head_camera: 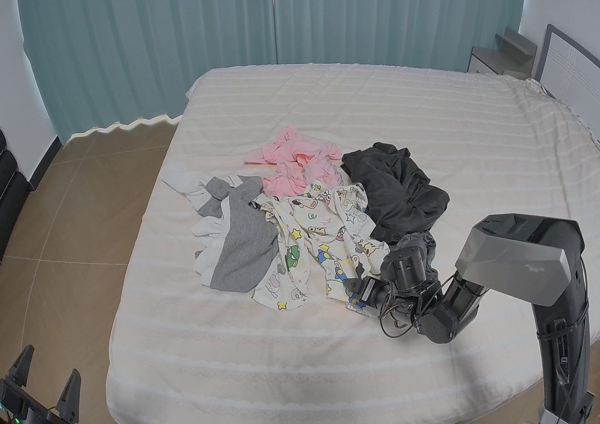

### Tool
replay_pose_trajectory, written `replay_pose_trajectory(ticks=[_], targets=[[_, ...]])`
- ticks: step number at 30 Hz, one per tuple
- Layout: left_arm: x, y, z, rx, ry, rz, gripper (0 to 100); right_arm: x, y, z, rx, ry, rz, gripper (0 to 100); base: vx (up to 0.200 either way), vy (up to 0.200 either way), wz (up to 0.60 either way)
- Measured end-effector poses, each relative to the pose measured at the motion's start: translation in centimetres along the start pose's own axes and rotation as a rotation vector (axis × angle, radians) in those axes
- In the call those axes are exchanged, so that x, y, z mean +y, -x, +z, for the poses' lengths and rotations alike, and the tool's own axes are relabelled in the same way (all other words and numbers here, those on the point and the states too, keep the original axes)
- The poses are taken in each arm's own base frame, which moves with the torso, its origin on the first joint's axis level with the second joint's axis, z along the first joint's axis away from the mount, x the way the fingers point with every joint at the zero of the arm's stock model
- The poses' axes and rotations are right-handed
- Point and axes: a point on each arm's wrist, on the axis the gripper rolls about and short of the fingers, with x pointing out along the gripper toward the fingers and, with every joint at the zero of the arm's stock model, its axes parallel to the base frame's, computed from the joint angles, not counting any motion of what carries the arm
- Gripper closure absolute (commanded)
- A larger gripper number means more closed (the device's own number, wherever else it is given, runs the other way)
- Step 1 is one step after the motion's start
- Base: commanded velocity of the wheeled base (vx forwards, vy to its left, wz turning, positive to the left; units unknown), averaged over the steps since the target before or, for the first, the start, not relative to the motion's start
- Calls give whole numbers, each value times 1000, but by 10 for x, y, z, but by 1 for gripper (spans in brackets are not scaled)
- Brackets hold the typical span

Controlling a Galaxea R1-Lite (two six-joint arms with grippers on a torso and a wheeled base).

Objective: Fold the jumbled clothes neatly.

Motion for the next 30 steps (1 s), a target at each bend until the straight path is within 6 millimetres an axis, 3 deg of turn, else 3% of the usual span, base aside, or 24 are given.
replay_pose_trajectory(ticks=[10, 15, 23, 30], targets=[[0, 0, 0, 0, 0, 0, 0, -2, 1, -5, 6, 7, 6, 100, 0, 0, 0], [0, 0, 0, 0, 0, 0, 0, 2, 12, -5, 19, 9, 56, 100, 0, 0, 0], [0, 0, 0, 0, -2, 0, 0, 16, 53, 7, 28, 11, 175, 100, 0, 0, 0], [0, 0, 0, -1, -13, -1, 0, 27, 102, 28, -5, 6, 279, 100, 0, 0, 0]])
